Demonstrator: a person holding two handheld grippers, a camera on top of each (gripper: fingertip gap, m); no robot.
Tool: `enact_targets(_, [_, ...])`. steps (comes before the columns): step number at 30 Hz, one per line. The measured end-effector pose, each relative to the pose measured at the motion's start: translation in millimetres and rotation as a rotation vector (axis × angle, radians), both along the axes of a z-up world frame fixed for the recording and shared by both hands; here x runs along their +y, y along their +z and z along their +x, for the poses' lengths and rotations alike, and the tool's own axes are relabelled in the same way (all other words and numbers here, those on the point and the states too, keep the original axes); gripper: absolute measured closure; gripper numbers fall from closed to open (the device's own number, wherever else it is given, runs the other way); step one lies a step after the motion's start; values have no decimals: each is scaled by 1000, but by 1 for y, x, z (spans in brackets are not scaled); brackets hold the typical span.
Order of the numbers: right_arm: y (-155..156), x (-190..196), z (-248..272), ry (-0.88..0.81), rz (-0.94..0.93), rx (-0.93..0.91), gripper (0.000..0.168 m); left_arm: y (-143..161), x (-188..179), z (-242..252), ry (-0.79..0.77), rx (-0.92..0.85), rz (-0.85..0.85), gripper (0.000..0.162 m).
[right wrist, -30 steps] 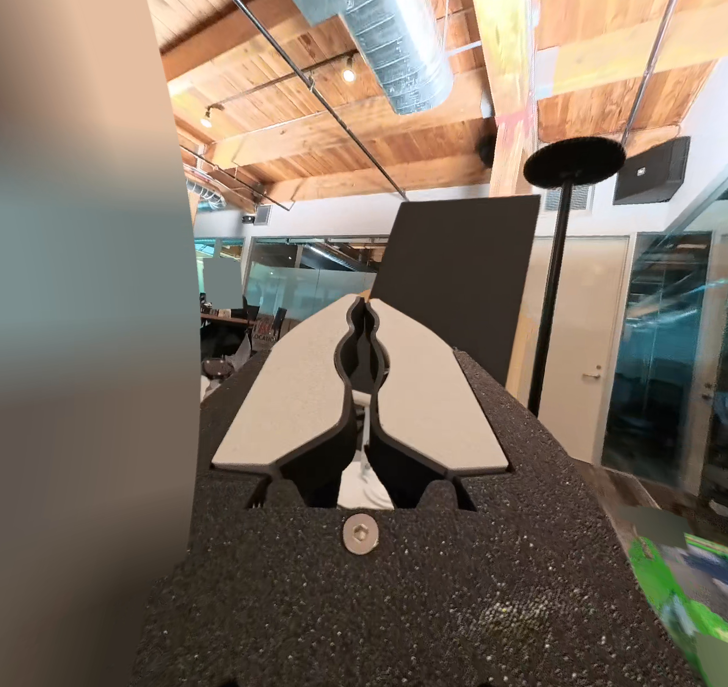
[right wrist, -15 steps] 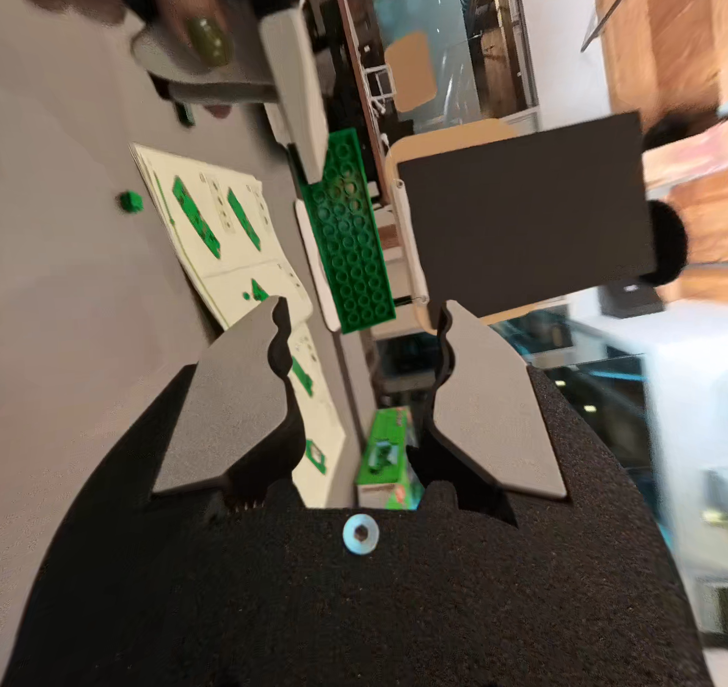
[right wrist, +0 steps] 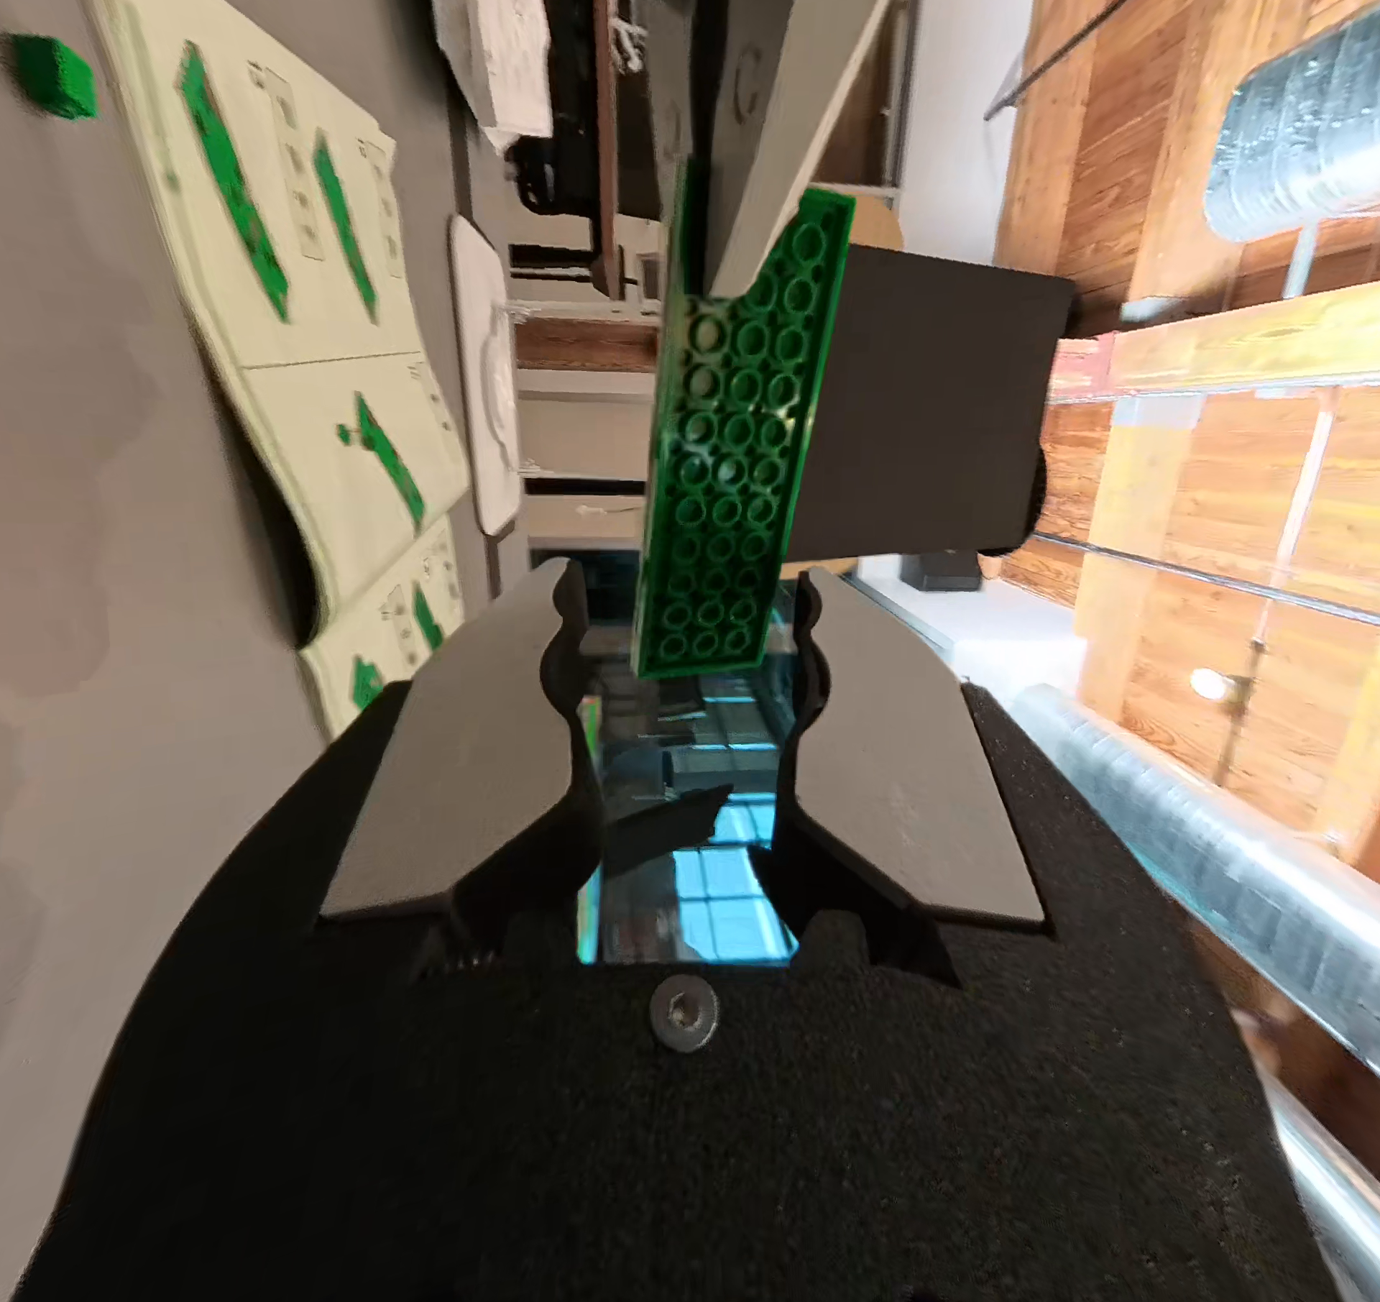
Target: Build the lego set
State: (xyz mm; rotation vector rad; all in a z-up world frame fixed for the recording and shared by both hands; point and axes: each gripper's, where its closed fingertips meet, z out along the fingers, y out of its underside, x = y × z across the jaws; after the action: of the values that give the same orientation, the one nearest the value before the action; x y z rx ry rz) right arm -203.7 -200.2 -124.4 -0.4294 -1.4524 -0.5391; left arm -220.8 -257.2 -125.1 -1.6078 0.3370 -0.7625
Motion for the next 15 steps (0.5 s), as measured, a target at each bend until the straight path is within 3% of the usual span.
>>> enact_targets(3, [-19, -12, 7, 126, -197, -81, 109, -5, -7, 0, -80, 253, 120, 156])
enact_targets(6, [-27, -23, 22, 225, -544, -81, 104, -19, -23, 2, -315, 524, 190, 156])
enact_targets(8, [-35, -37, 28, 298, -845, -113, 101, -22, -34, 3, -485, 596, 175, 156])
enact_targets(10, [-42, -53, 25, 337, -1161, -149, 106, -19, -32, -2, -576, 651, 124, 156])
enact_targets(12, [-43, -68, 20, 369, -1360, -185, 111, -28, -26, -10, -636, 763, -9, 156])
enact_targets(15, [-40, -65, 11, 311, -1395, -158, 122, -41, -27, -15, -748, 906, -137, 156])
